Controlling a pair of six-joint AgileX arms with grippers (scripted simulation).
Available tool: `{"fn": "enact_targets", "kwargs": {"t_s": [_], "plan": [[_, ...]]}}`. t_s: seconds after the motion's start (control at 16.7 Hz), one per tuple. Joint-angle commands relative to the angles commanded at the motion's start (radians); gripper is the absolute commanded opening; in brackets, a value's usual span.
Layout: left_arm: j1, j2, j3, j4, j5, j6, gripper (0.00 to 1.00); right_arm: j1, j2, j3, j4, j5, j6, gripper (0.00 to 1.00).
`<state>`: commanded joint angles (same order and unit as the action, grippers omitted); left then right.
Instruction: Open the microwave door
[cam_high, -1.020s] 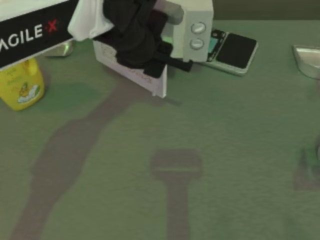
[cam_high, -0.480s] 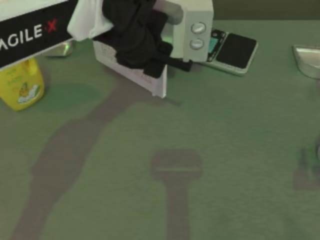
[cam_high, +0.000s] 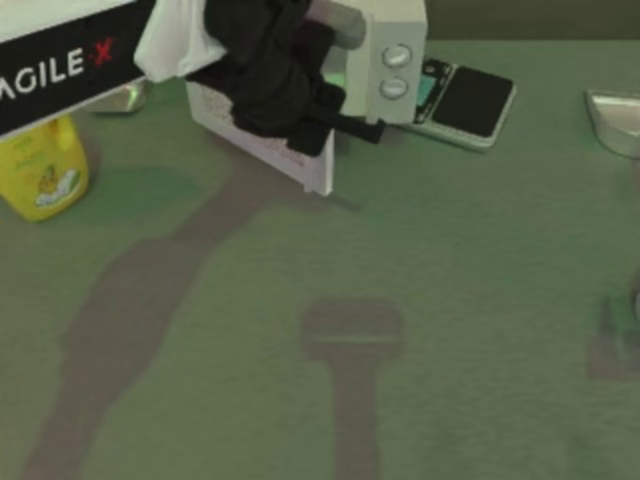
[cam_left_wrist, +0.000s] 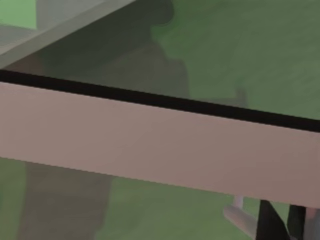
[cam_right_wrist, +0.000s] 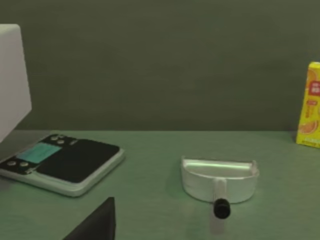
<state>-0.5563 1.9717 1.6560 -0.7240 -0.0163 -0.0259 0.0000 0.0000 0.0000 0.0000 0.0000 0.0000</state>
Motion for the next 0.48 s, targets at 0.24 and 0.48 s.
{"fn": "enact_targets", "kwargs": {"t_s": [0.24, 0.48], "plan": [[0.006, -0.016, -0.025, 0.007, 0.023, 0.029, 0.00, 0.000, 0.000, 0.000, 0.000, 0.000, 0.000, 1.00], [0.037, -0.064, -0.086, 0.021, 0.071, 0.121, 0.00, 0.000, 0.000, 0.000, 0.000, 0.000, 0.000, 1.00]]}}
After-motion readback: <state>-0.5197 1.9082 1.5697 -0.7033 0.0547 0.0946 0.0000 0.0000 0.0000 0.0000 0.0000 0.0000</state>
